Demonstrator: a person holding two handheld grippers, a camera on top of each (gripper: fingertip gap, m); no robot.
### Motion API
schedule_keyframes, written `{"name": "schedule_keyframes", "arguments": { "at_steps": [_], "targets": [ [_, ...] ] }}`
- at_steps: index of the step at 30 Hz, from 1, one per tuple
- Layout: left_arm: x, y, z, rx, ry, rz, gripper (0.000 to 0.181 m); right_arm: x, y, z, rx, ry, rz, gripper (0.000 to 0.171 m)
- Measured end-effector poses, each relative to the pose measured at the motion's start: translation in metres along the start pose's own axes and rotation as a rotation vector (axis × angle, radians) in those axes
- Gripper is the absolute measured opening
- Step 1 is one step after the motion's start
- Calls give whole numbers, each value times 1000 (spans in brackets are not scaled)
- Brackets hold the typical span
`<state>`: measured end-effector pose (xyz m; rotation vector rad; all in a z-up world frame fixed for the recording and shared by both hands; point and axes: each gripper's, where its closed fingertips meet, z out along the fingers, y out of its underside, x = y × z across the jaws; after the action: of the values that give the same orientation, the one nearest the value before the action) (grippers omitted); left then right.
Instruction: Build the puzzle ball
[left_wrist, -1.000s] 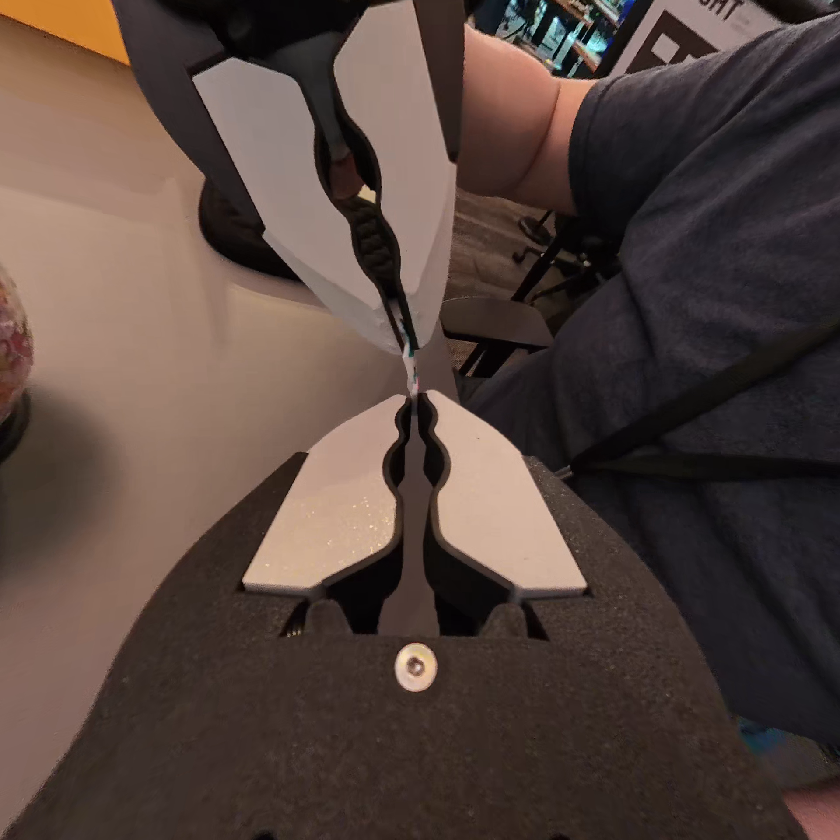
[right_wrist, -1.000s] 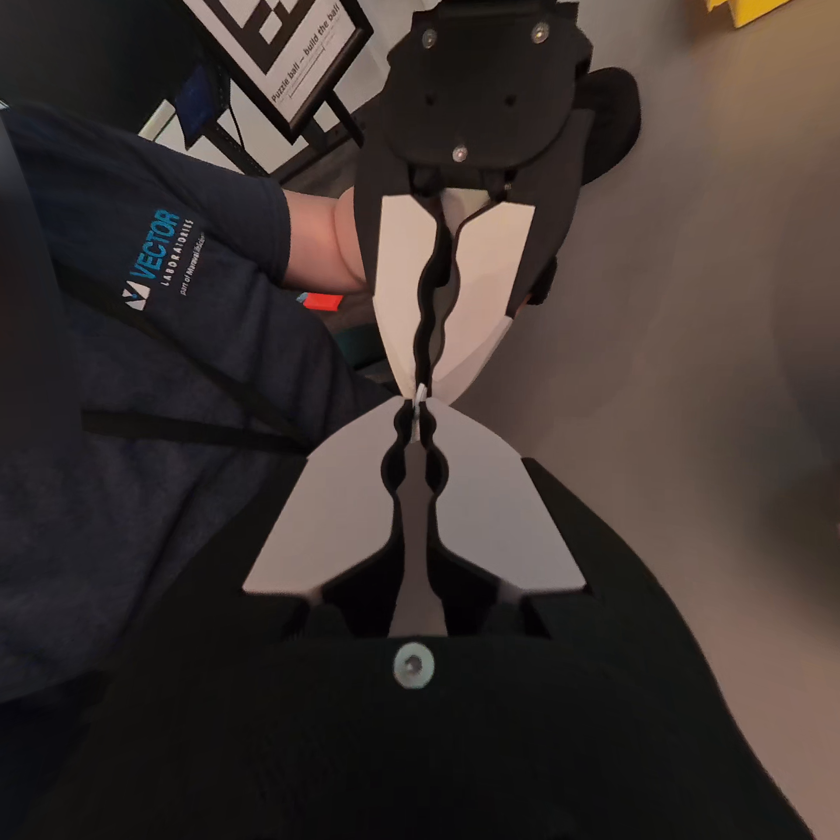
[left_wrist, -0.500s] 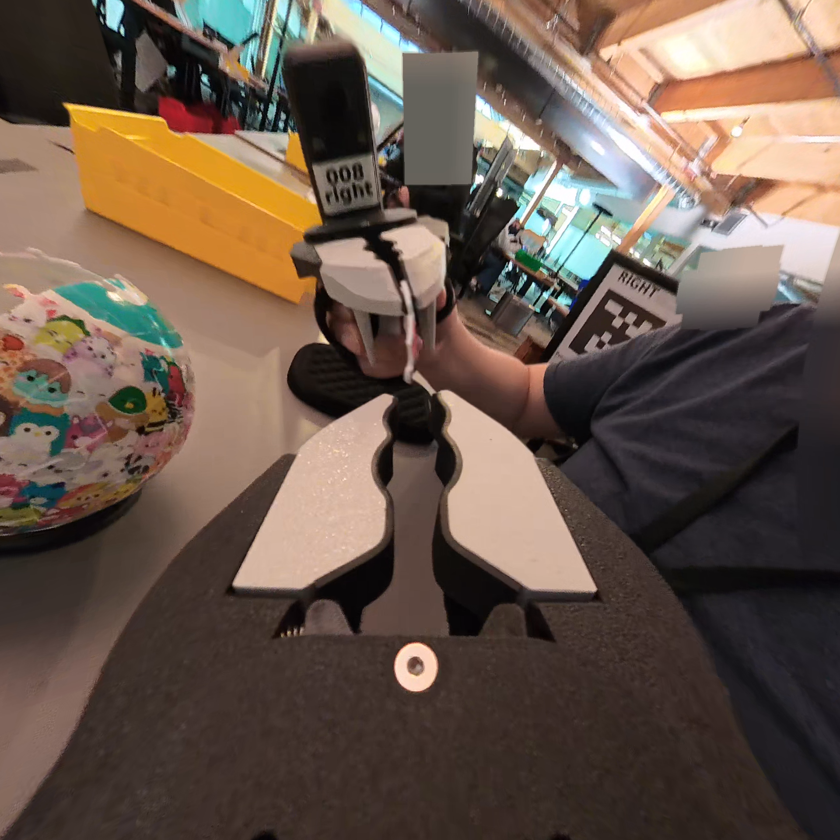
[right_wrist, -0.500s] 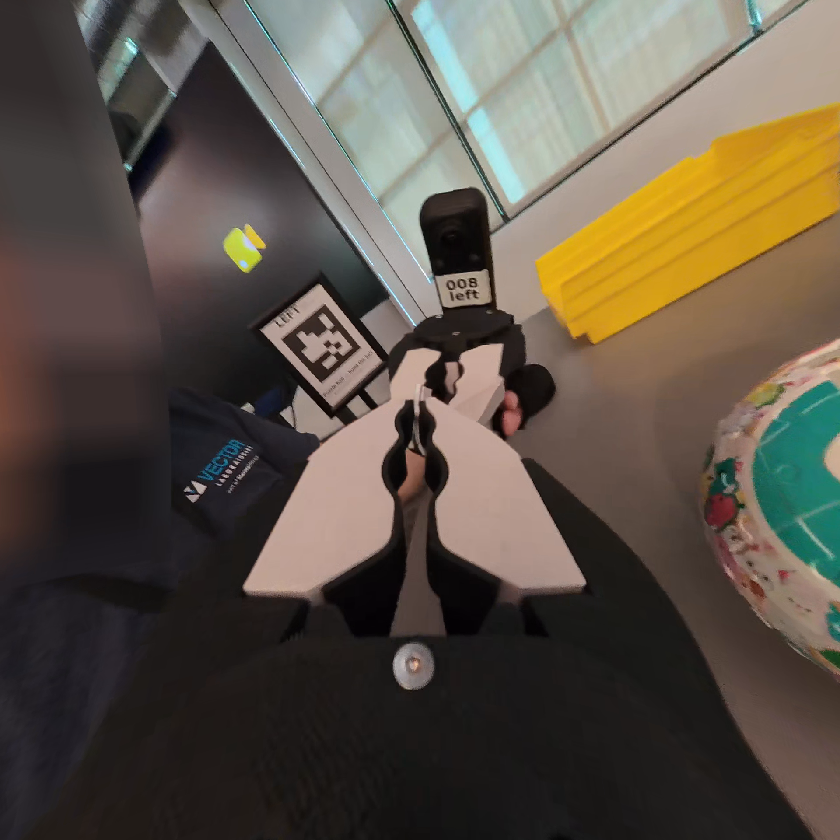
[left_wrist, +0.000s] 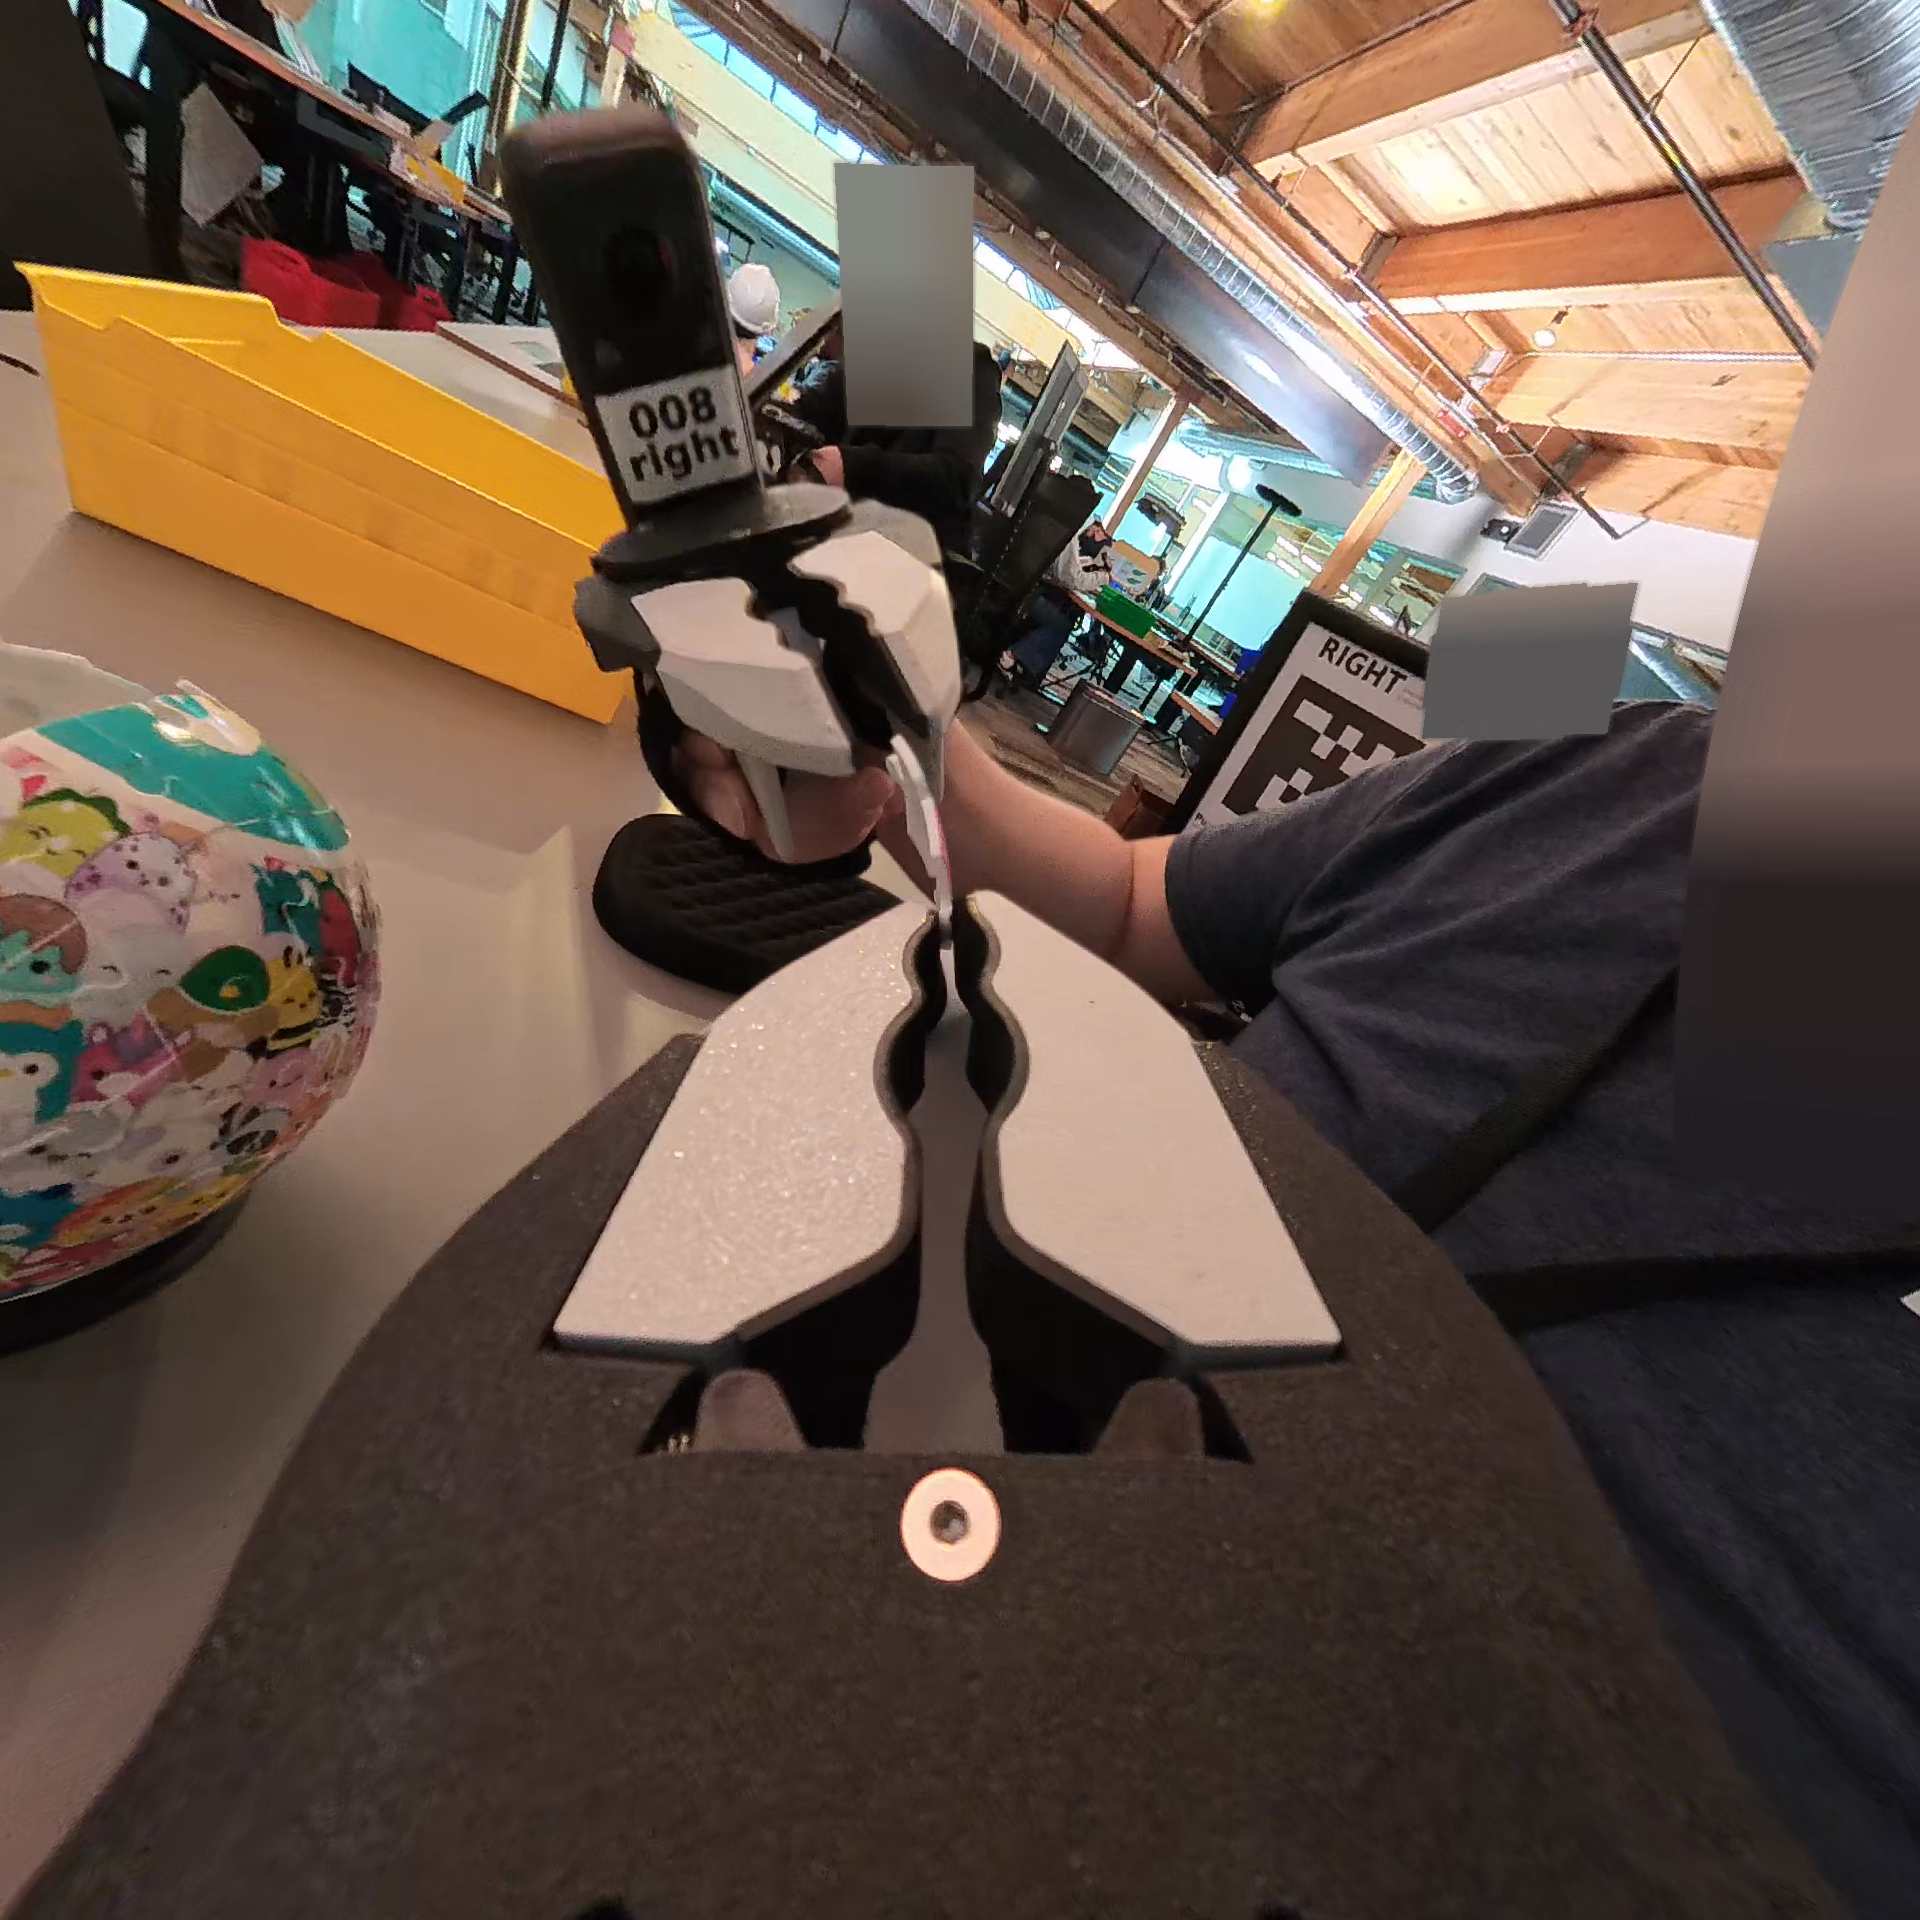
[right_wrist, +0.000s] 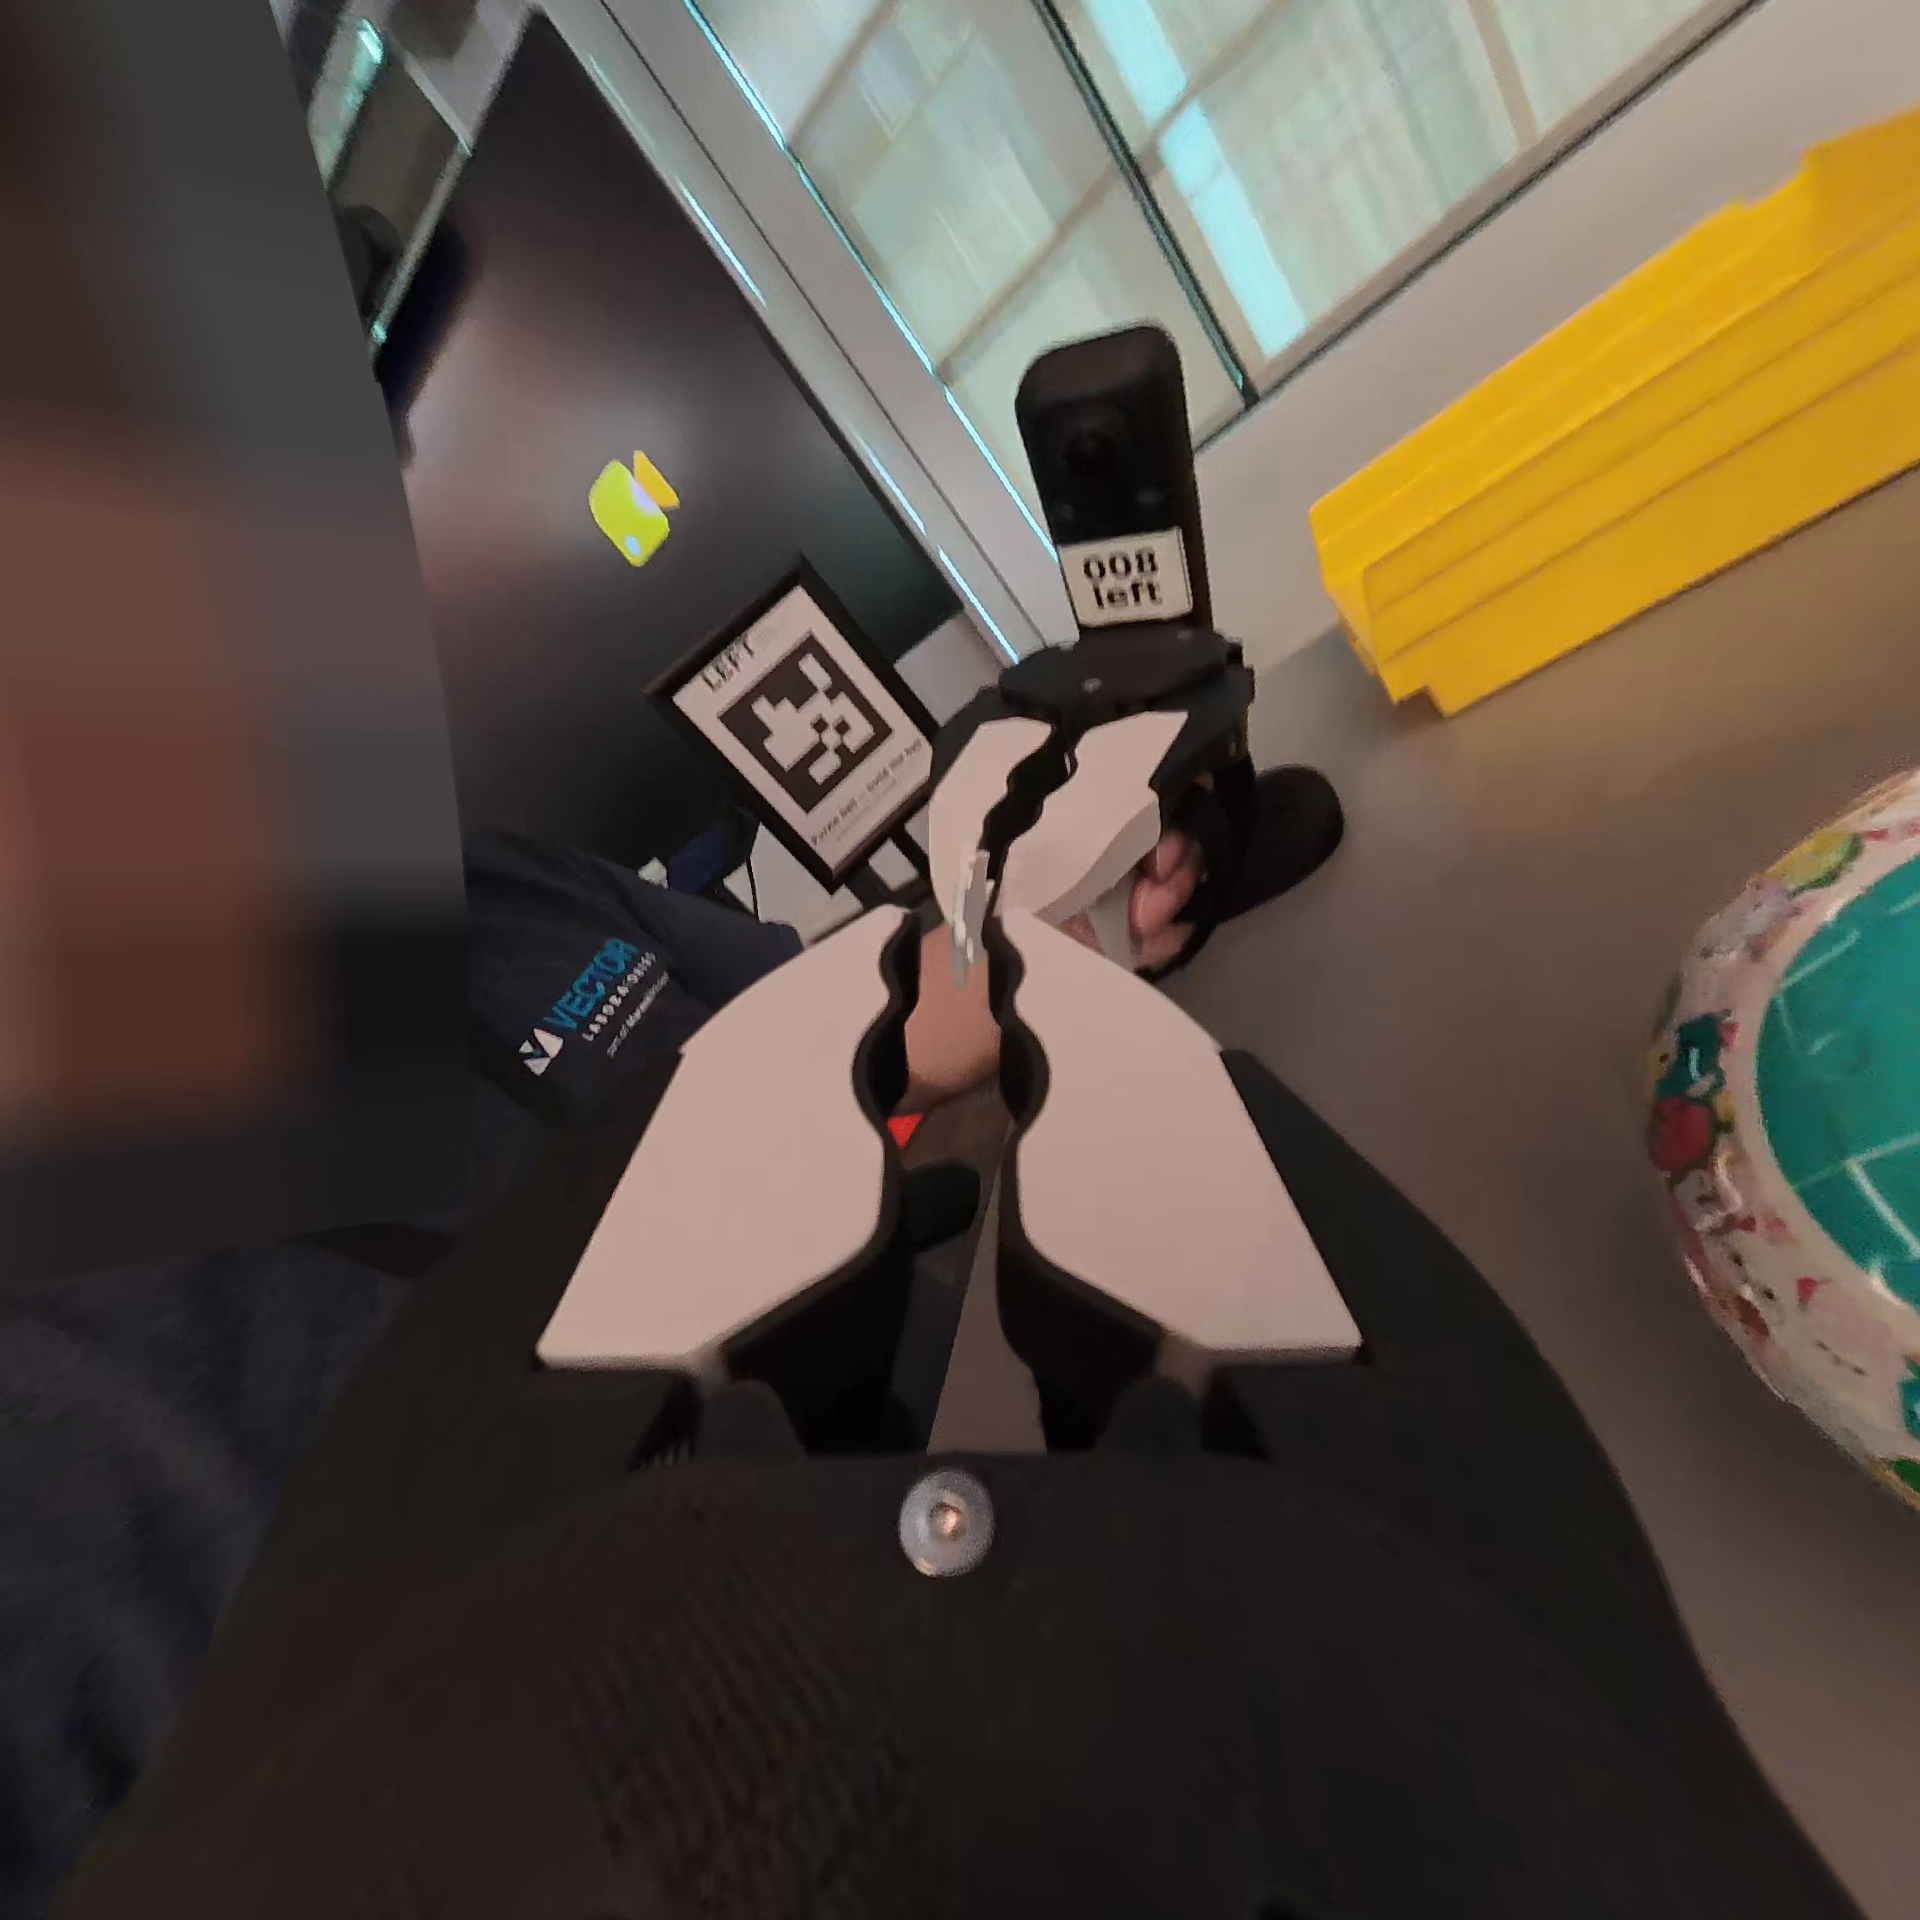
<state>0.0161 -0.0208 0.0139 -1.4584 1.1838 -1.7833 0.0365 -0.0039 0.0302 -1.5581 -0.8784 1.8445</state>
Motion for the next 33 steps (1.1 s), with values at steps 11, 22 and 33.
{"name": "schedule_keyframes", "arguments": {
  "at_steps": [11, 22, 33],
  "targets": [
    [3, 5, 8, -59, 43, -14, 2, -5, 14, 9, -172, 4, -25, 4],
    [-49, -33, -27, -129, -241, 132, 21, 21, -36, -9, -11, 90, 215, 3],
    [-157, -139, -63, -233, -455, 269, 33, 97, -84, -55, 205, 580, 550, 3]
  ]
}}
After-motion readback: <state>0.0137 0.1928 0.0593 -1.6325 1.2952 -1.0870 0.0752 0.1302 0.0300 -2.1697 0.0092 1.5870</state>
